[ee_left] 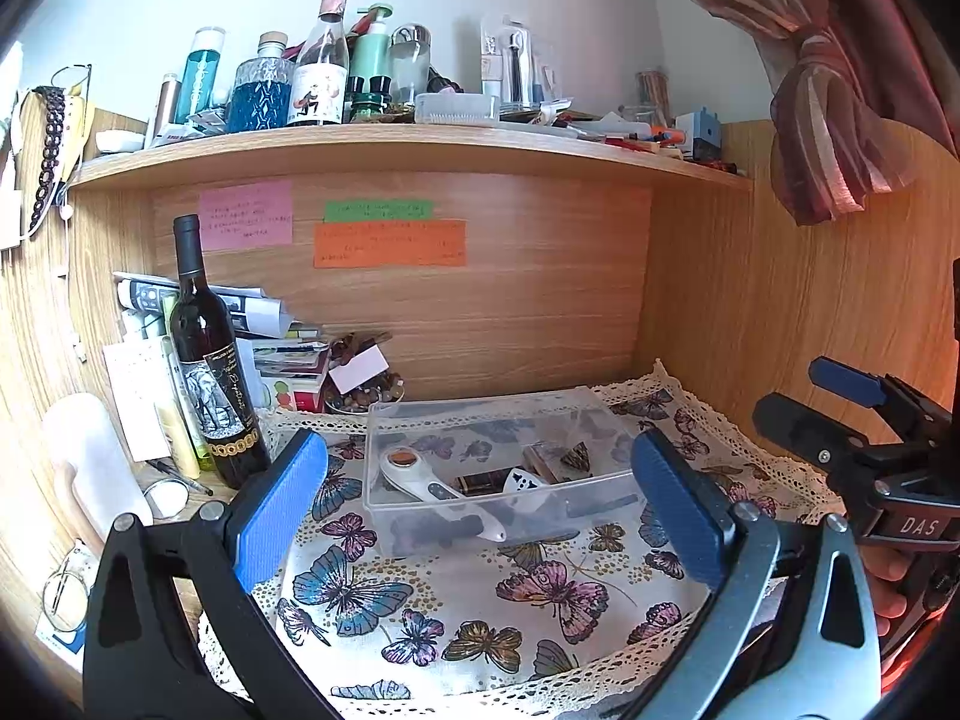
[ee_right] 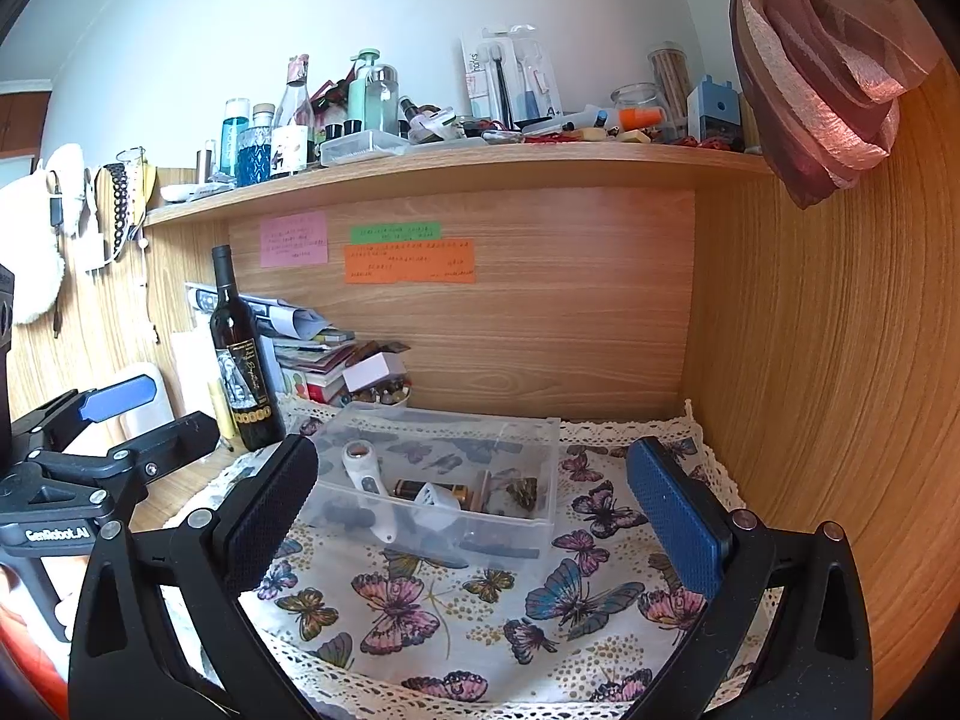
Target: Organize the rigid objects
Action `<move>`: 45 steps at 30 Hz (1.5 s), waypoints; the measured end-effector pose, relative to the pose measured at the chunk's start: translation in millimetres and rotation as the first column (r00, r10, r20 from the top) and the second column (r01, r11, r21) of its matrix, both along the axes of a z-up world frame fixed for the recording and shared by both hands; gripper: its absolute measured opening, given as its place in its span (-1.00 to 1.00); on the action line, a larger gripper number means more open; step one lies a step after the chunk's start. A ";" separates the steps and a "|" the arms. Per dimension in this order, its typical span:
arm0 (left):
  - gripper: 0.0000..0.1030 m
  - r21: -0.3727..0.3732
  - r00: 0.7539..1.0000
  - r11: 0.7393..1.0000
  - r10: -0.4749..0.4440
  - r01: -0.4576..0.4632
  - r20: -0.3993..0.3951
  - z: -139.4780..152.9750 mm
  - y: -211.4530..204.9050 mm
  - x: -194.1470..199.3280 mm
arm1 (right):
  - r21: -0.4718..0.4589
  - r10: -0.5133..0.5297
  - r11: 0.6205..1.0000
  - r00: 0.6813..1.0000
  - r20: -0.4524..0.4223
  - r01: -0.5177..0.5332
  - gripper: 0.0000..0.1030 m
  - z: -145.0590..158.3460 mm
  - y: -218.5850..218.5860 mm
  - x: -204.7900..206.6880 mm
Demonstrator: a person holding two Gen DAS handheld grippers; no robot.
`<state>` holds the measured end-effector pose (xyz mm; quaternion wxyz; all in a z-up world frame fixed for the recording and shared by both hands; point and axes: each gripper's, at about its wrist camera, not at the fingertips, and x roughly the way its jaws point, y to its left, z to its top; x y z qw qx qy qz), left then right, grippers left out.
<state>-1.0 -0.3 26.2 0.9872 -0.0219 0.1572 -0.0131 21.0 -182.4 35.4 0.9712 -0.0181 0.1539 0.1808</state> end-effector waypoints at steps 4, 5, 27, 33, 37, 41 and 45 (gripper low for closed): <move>1.00 0.000 1.000 1.000 -0.002 0.002 -0.001 -0.2 0.5 1.1 | -0.001 -0.001 1.000 1.000 0.001 0.001 1.00 0.1 0.3 0.1; 1.00 0.000 1.000 1.000 -0.001 0.001 -0.002 -0.1 0.1 1.0 | -0.001 -0.002 1.000 1.000 0.001 0.002 1.00 0.2 0.4 -0.2; 1.00 0.007 1.000 1.000 -0.005 0.005 0.008 0.8 2.5 5.5 | 0.003 -0.002 1.000 1.000 0.003 0.002 1.00 0.1 -0.3 2.1; 1.00 0.009 1.000 1.000 -0.003 0.003 0.015 1.7 3.4 5.1 | 0.004 0.000 1.000 1.000 0.006 0.000 1.00 0.7 -1.0 2.6; 1.00 0.013 1.000 1.000 -0.008 0.007 0.029 2.2 3.0 2.8 | 0.004 -0.001 1.000 1.000 0.004 0.001 1.00 0.5 -1.0 2.7; 1.00 0.031 0.999 1.000 -0.002 0.001 0.046 3.1 0.7 0.0 | 0.006 0.000 1.000 1.000 0.000 0.000 1.00 0.2 -0.9 3.3; 1.00 0.039 0.999 0.999 -0.006 0.004 0.051 3.6 -0.8 -1.3 | 0.003 0.001 1.000 1.000 0.000 -0.001 1.00 0.1 0.0 3.7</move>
